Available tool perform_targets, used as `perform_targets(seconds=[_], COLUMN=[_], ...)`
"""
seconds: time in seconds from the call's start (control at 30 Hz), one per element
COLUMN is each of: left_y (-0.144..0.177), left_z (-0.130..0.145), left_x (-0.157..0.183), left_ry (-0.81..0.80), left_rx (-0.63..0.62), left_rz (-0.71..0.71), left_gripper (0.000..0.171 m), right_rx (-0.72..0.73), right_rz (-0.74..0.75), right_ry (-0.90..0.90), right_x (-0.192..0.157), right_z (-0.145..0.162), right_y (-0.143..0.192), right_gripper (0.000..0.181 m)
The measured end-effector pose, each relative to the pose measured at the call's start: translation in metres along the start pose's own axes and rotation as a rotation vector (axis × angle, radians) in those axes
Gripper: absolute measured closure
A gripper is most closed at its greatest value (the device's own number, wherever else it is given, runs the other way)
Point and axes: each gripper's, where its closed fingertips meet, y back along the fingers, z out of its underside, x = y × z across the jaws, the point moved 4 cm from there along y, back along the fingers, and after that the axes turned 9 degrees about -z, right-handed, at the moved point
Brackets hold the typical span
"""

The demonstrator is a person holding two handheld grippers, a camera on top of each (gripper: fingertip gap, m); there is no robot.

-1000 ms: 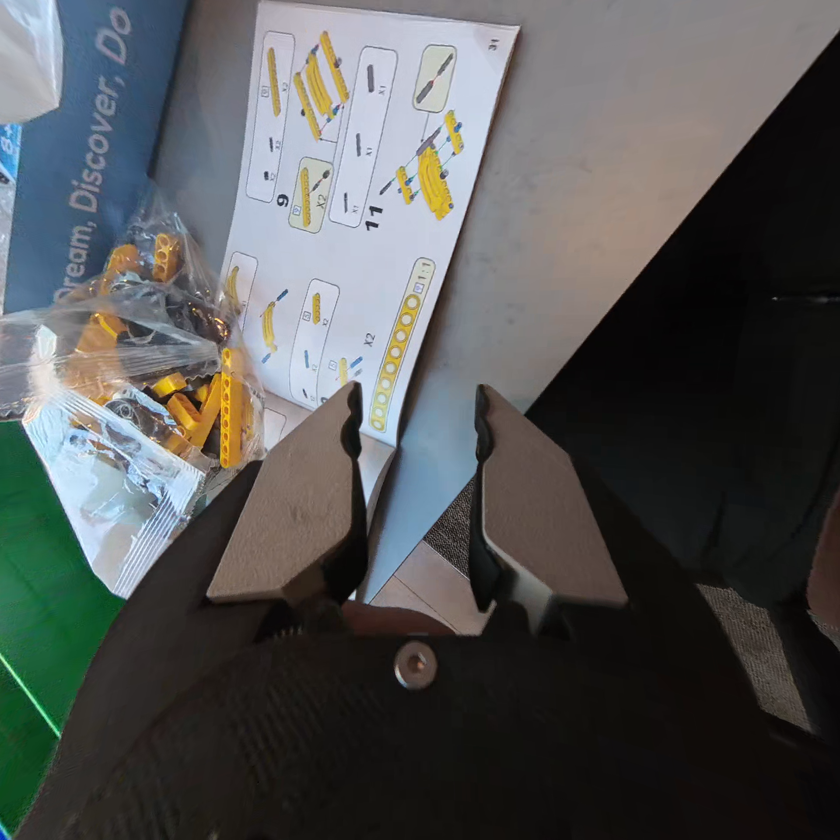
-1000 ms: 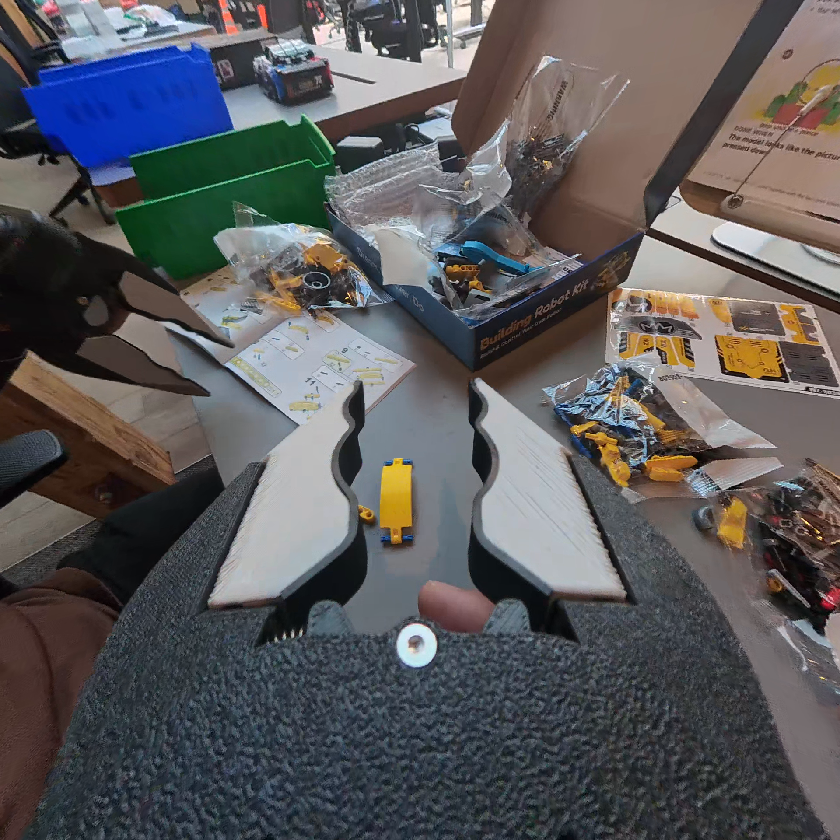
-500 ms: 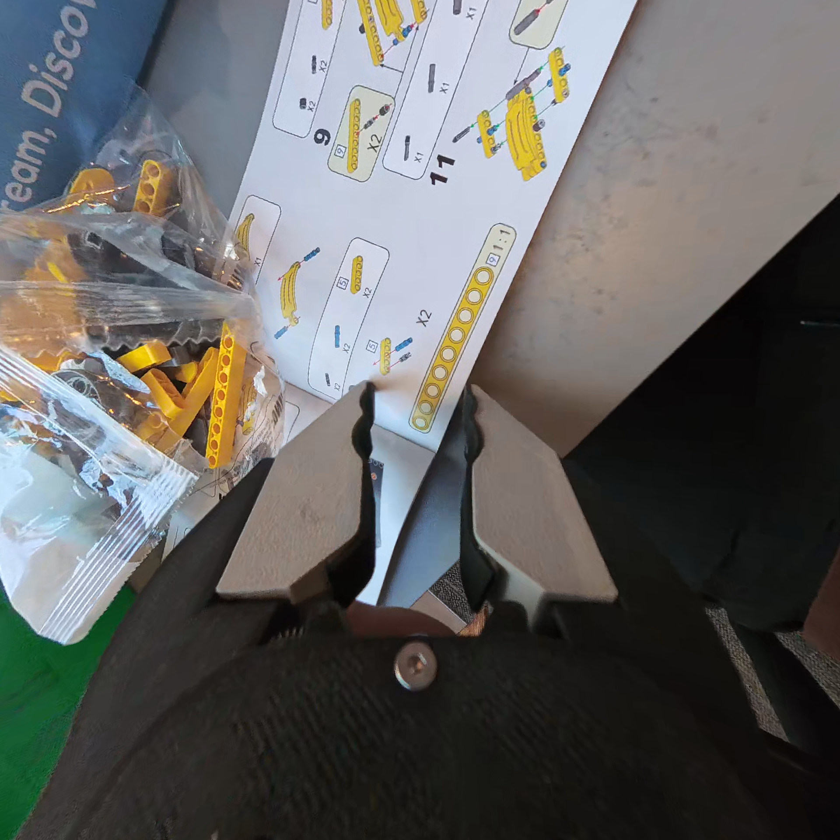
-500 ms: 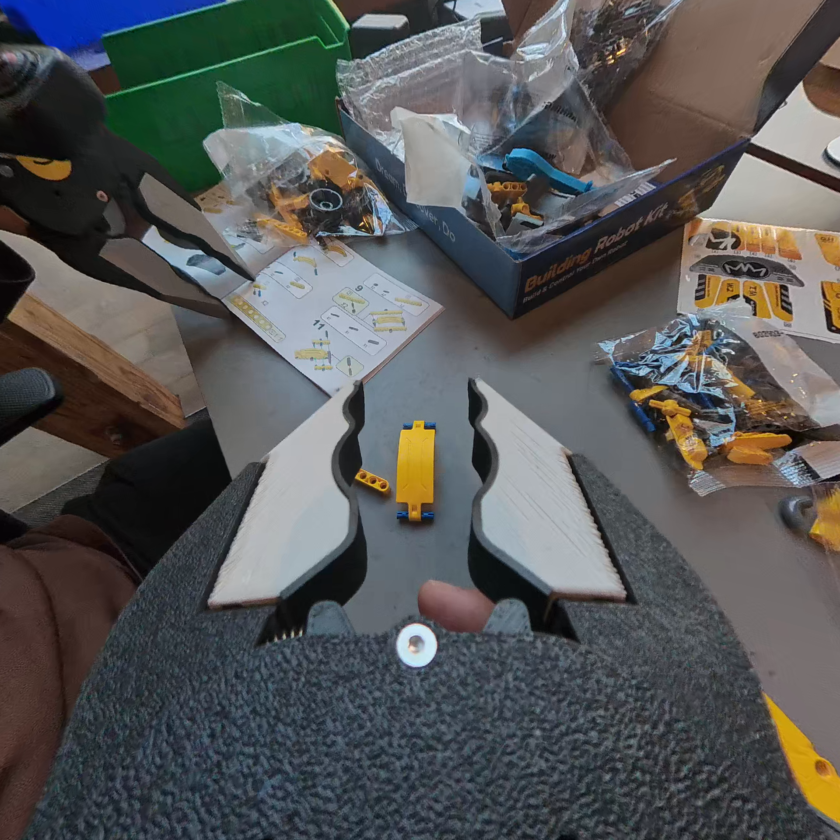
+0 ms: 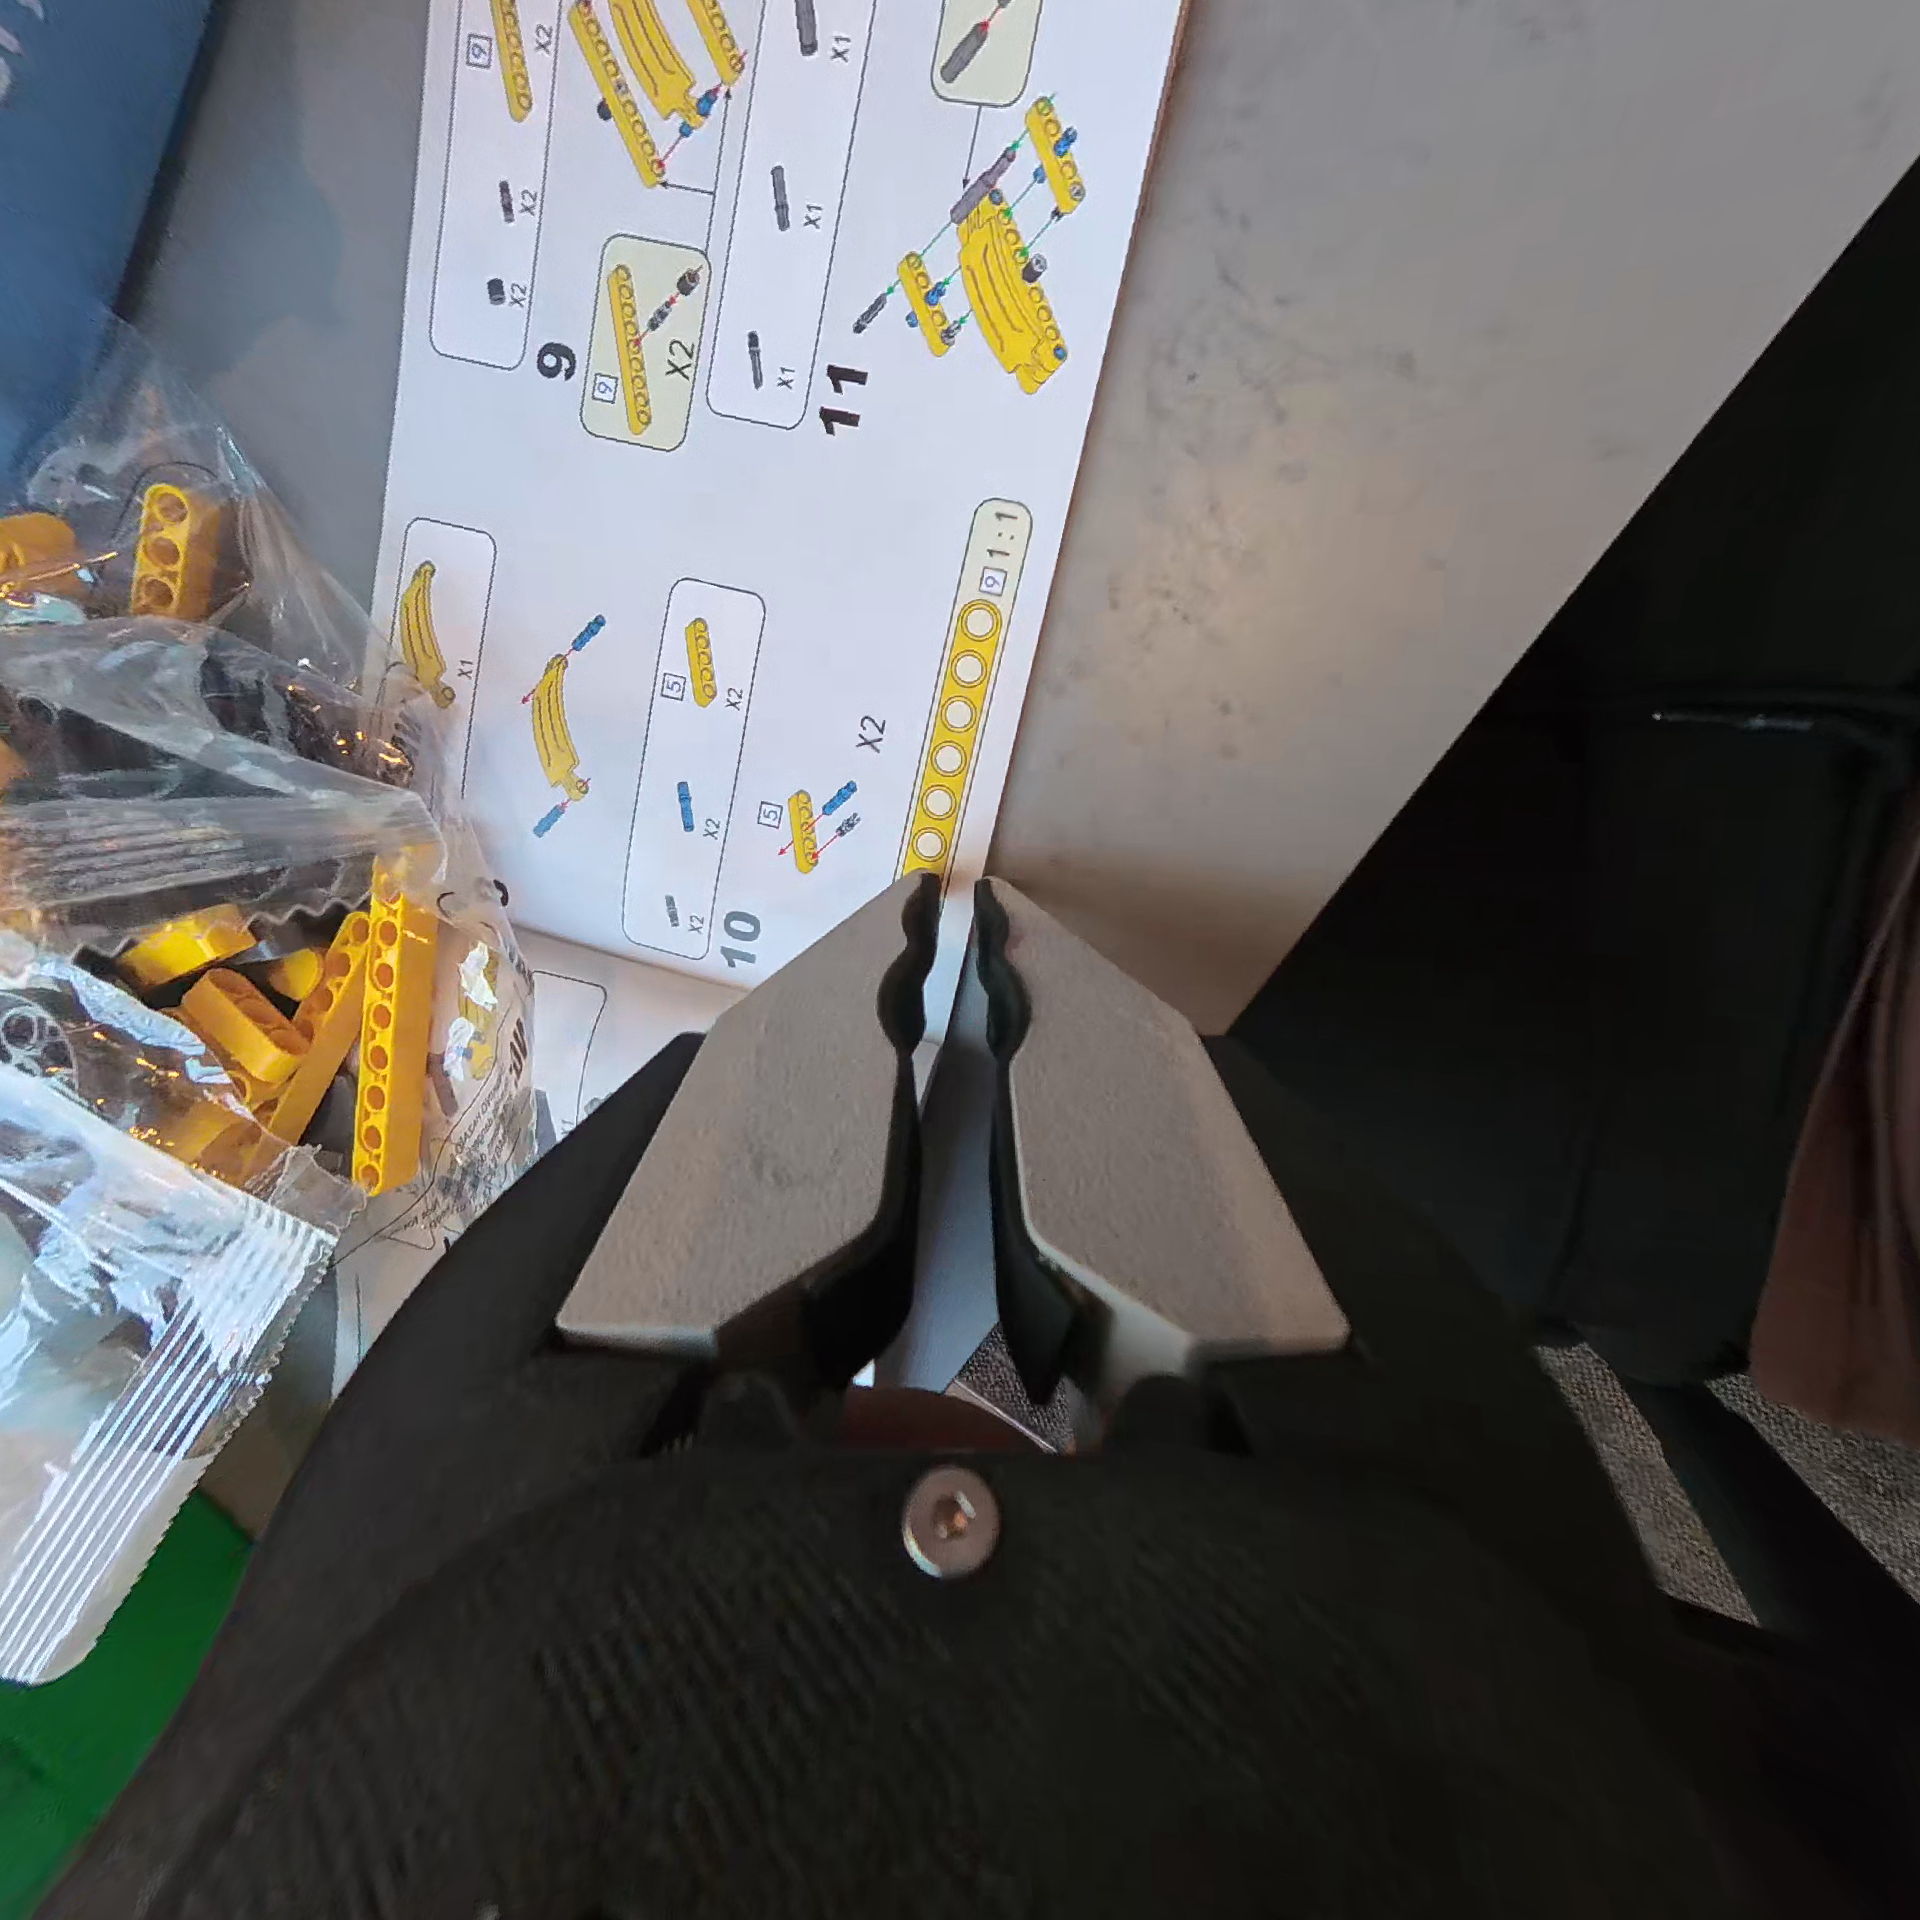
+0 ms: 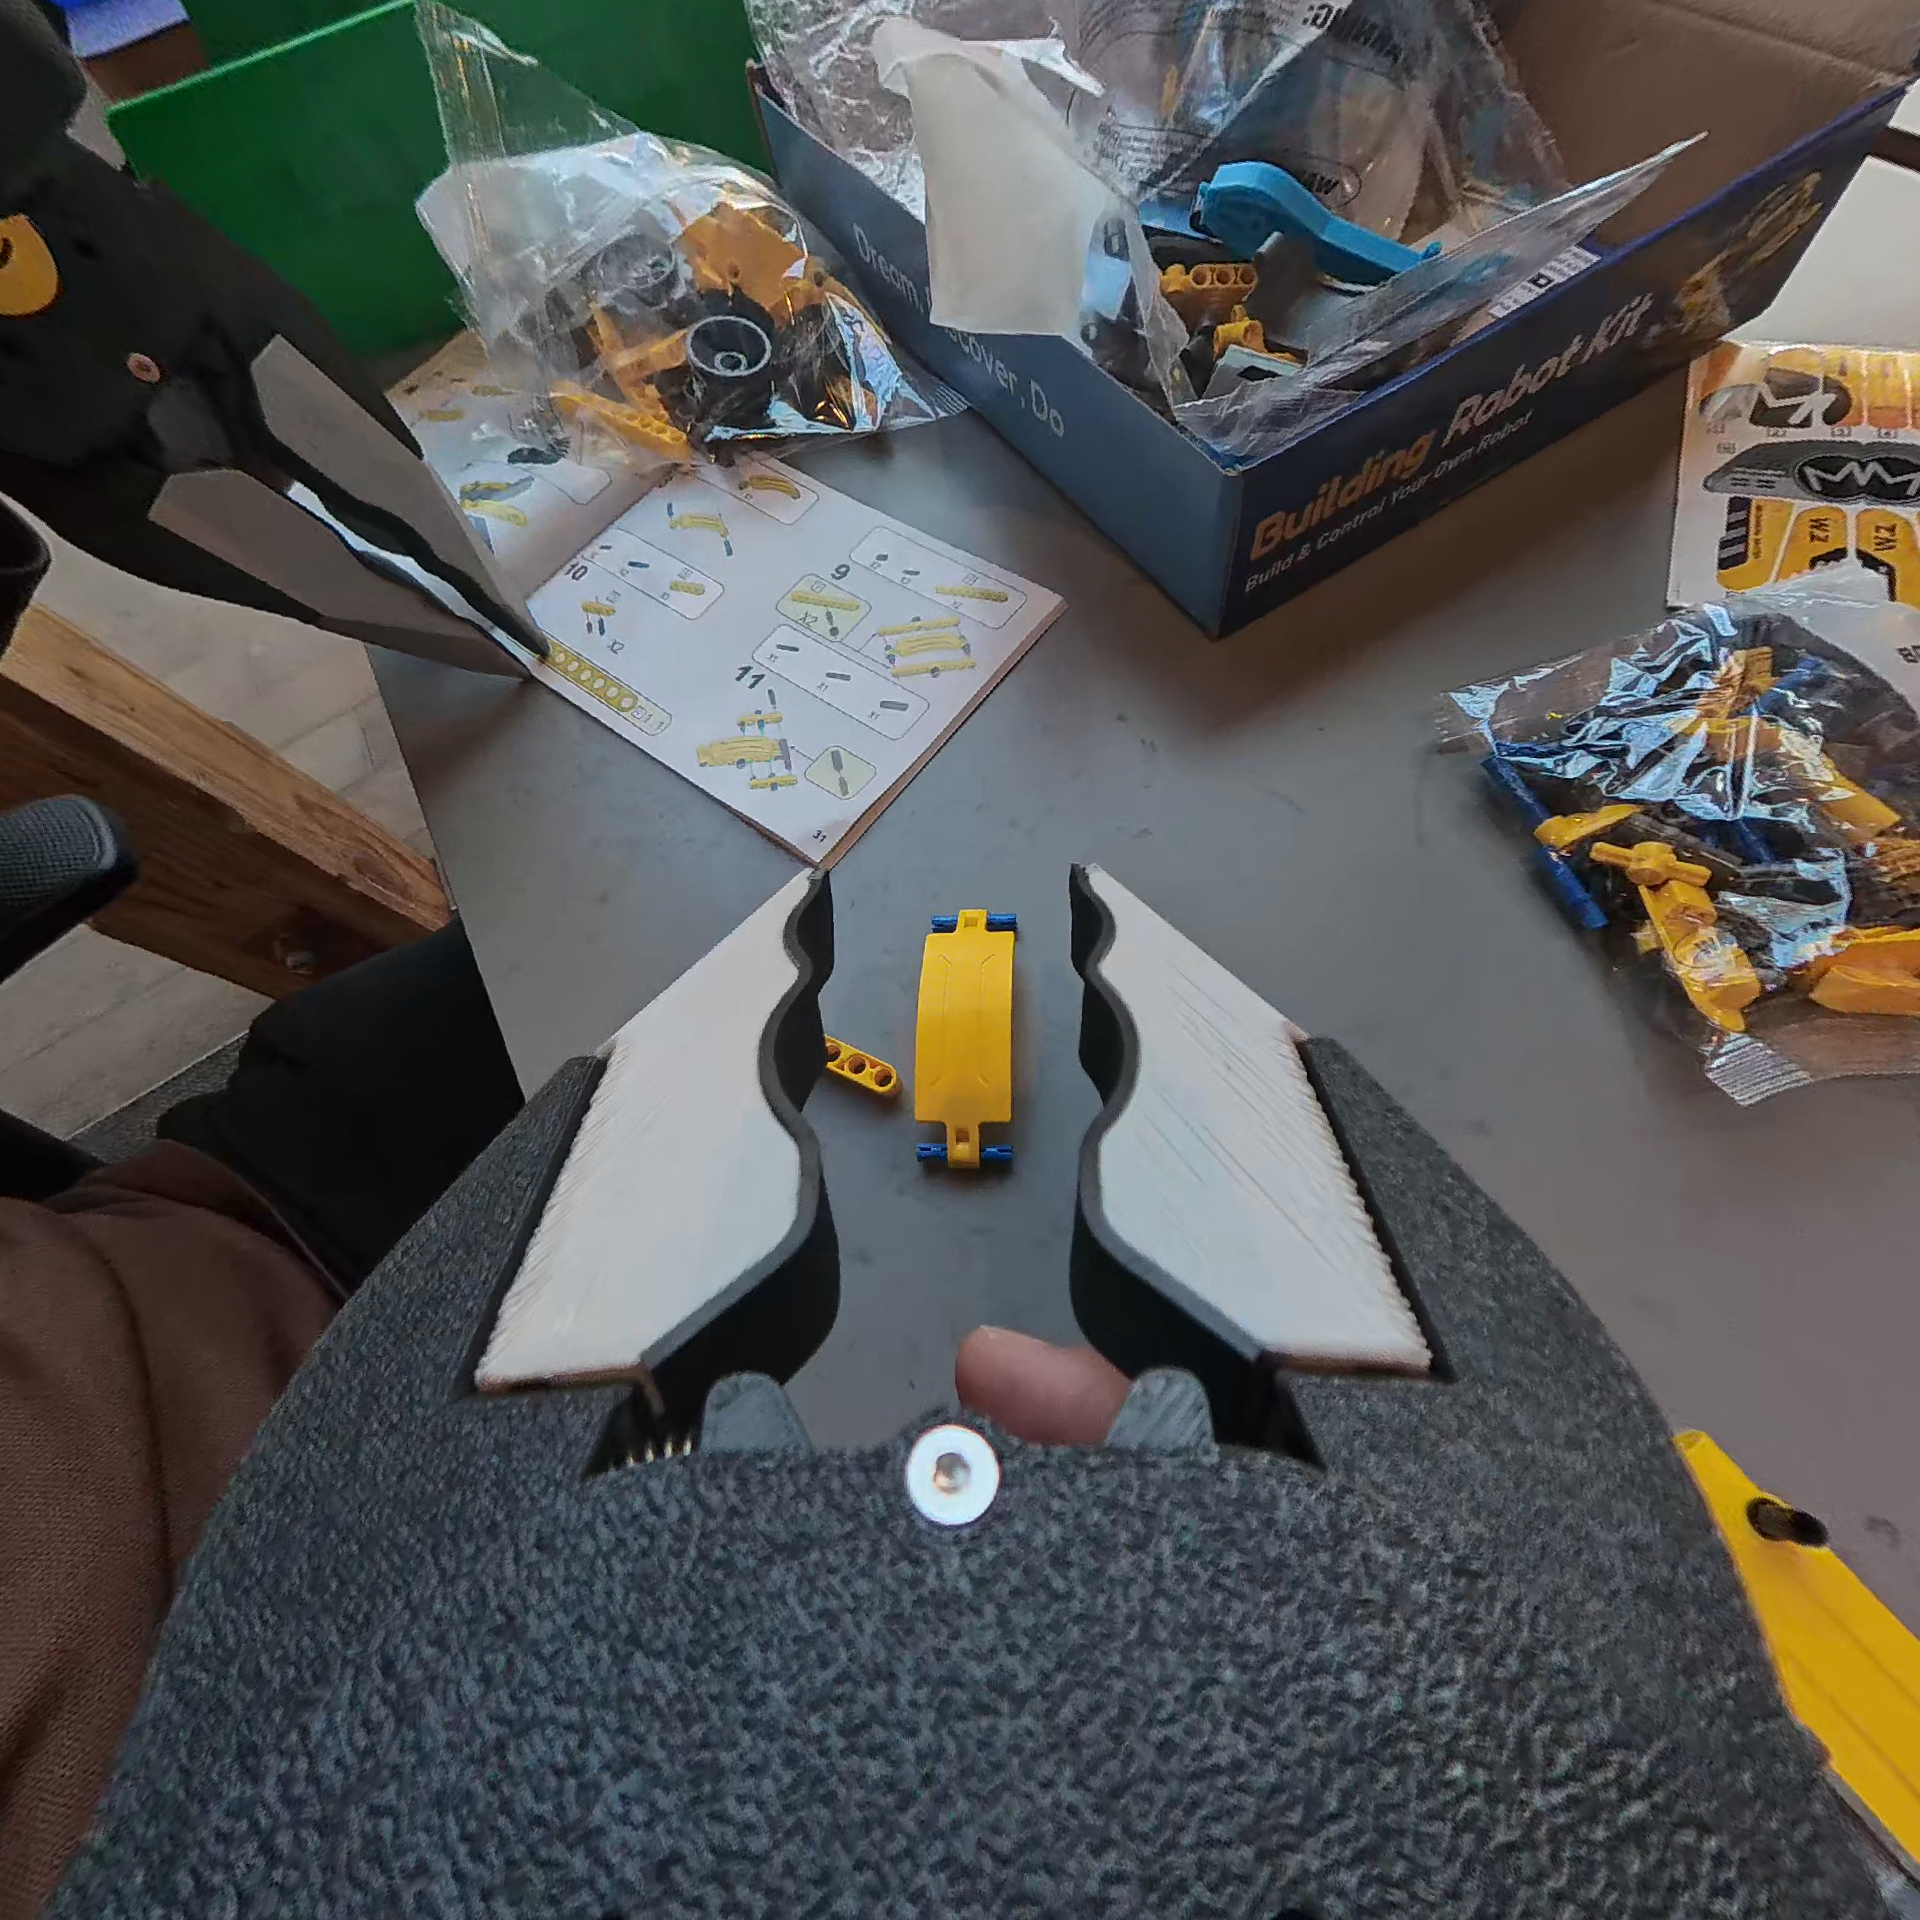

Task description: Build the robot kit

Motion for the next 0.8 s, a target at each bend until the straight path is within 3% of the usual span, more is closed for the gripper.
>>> perform_targets(seconds=[0.37,0.63,0.8], left_y=[0.001,0.006,0.045], left_z=[-0.001,-0.008,-0.02], left_x=[0.003,0.021,0.014], left_ry=[0.008,-0.018,-0.002], left_rx=[-0.008,0.039,0.198], left_rz=[0.002,0.129,0.134], left_gripper=[0.171,0.171,0.169], right_rx=[-0.024,0.001,0.105], right_rz=[0.012,0.04,0.134], right_ry=[0.009,0.018,0.033], right_x=[-0.001,0.002,0.019], right_z=[0.008,0.009,0.006], right_y=[-0.005,-0.004,0.003], right_gripper=[0.136,0.138,0.138])
